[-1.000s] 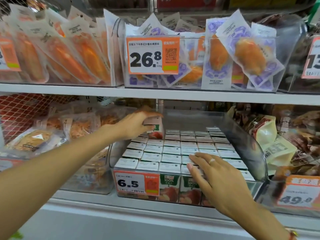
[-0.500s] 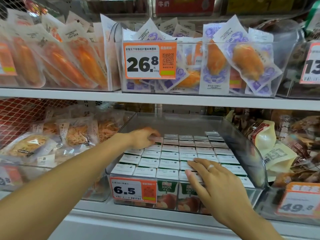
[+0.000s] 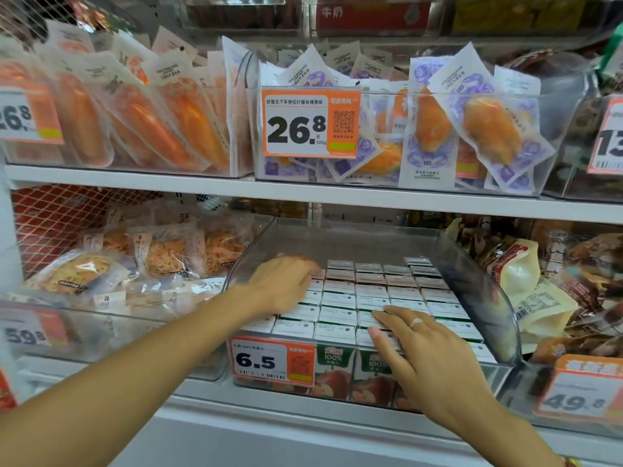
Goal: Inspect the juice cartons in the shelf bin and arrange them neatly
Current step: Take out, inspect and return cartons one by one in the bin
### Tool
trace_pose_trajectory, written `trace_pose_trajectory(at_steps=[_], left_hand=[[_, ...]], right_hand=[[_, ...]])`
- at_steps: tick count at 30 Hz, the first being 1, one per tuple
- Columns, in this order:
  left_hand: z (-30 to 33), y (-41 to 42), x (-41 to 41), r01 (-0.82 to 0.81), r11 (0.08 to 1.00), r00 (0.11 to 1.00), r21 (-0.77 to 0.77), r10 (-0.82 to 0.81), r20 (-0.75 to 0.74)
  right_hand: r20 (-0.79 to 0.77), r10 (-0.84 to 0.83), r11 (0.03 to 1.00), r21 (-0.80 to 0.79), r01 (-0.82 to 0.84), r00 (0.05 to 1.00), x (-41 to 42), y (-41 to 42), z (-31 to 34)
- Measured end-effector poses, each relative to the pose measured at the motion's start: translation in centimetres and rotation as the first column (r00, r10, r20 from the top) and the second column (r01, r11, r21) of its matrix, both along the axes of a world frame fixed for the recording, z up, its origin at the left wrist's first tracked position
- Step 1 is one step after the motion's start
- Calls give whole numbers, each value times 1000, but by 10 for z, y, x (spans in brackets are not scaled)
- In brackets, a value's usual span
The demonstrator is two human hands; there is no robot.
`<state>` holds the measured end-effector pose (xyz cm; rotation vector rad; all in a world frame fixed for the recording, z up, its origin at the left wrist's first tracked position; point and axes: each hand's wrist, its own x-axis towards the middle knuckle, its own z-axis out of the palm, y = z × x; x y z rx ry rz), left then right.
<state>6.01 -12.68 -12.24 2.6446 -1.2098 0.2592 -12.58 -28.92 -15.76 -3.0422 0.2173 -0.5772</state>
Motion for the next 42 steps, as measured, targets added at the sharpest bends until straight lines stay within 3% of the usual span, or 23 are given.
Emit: trace_pose_trajectory(at_steps=[4, 6, 8, 12, 15, 24, 35, 42], left_hand=[[-16, 39, -49, 62, 941, 960, -333, 35, 279], [-25, 60, -68, 16, 881, 951, -473, 133, 278], [-35, 76, -78, -77, 834, 966, -546, 197, 165], [-55, 88, -90, -250, 774, 965, -581, 246, -88], [-58, 89, -95, -329, 734, 944, -594, 270, -189], [-60, 91, -91, -350, 752, 936, -558, 297, -188], [-63, 91, -89, -329, 741, 944, -586, 280, -175], [-64, 91, -86, -321, 741, 946, -590, 280, -162]], right_hand=[[-65, 47, 996, 75, -42, 997, 1, -3, 7], [-75, 127, 987, 113, -118, 989, 6, -3, 15], [-118, 217, 969, 143, -199, 969, 16, 0, 29], [-286, 305, 949, 171, -265, 908, 41, 11, 55], [-366, 316, 947, 177, -267, 875, 56, 14, 68], [-634, 175, 964, -45, -263, 753, 83, 38, 97], [-554, 271, 953, 38, -301, 787, 80, 30, 85], [-259, 314, 948, 132, -289, 913, 62, 20, 88]])
